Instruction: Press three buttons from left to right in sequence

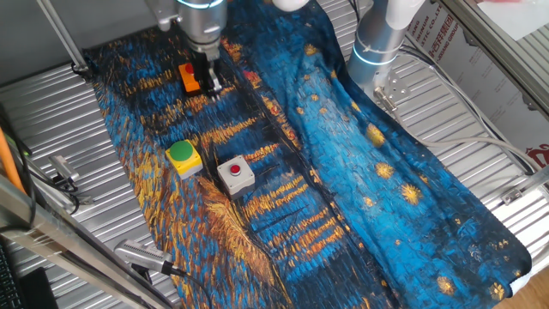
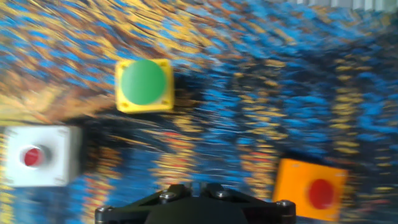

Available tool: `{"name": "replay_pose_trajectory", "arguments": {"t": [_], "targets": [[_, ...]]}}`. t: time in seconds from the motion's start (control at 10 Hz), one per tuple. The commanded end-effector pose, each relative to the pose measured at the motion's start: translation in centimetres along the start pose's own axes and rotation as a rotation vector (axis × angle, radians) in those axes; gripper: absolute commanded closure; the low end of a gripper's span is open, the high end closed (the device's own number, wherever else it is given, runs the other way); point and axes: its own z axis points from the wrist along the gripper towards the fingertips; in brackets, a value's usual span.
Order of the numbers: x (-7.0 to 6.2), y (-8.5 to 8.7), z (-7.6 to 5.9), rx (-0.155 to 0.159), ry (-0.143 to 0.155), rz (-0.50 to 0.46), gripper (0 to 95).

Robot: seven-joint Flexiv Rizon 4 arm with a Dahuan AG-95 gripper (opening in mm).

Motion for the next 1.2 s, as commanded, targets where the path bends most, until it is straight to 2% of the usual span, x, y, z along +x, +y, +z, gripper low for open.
{"name": "replay_pose_trajectory", "arguments": {"t": [0.1, 0.2, 0.4, 0.6, 0.8, 1.0, 1.2], "targets": [[-0.2, -5.0, 0.0, 0.060, 0.065, -0.139, 95.0], [0.1, -6.3, 0.4, 0.048, 0.066, -0.151, 95.0], [1.0, -7.8, 1.2, 0.038, 0.066, -0.170, 95.0], [2.5, -9.0, 1.6, 0.005, 0.072, -0.157, 95.0], [2.7, -8.9, 2.1, -0.006, 0.070, -0.159, 95.0], [2.7, -8.9, 2.1, -0.011, 0.055, -0.160, 95.0], [2.7, -8.9, 2.1, -0.009, 0.054, -0.164, 95.0]]}}
